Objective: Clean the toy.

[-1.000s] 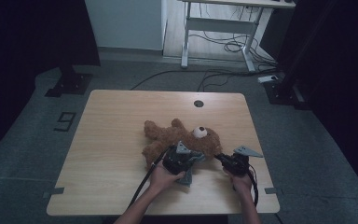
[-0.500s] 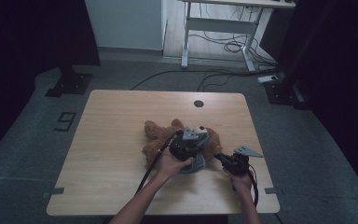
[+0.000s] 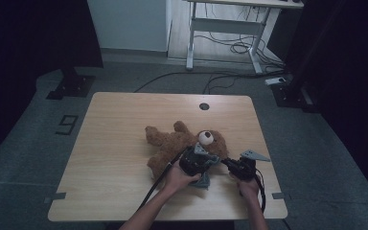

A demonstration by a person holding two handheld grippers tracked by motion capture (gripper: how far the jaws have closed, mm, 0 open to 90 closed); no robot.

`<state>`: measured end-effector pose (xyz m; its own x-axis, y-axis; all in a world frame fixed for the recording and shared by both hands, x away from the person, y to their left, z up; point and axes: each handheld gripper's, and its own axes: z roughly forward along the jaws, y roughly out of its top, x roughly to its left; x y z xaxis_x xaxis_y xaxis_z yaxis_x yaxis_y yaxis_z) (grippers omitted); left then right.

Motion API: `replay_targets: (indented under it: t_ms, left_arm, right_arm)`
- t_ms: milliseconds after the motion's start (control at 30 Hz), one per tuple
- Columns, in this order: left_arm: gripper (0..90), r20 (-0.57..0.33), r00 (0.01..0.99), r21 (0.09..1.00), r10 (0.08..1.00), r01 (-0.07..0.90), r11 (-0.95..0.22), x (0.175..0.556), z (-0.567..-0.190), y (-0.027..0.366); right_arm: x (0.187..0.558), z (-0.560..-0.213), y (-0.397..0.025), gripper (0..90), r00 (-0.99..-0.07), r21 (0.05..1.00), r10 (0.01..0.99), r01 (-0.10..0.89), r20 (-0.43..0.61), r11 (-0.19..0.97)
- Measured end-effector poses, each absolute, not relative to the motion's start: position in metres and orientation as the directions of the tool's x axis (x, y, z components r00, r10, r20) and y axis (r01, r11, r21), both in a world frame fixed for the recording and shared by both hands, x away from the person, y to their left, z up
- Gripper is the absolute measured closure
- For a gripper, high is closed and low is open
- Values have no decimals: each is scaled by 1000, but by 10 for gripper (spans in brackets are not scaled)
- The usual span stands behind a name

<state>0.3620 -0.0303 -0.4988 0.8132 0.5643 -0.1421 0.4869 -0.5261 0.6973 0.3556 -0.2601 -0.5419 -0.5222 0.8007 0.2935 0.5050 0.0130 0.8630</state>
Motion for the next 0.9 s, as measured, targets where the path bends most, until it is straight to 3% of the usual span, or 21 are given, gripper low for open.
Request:
replay_targets:
  t_ms: [467,900]
  left_arm:
    - [788,-91,824,683,559,461,-567,340,-503,-10]
    - [787,-100,736,803,670,458,-382,354,-447,61]
  right_arm:
    - [355,-541,-260,875,-528,864,796,503,295,13]
    - [354,-540,-259,857,-543,871,781,492,308,-1]
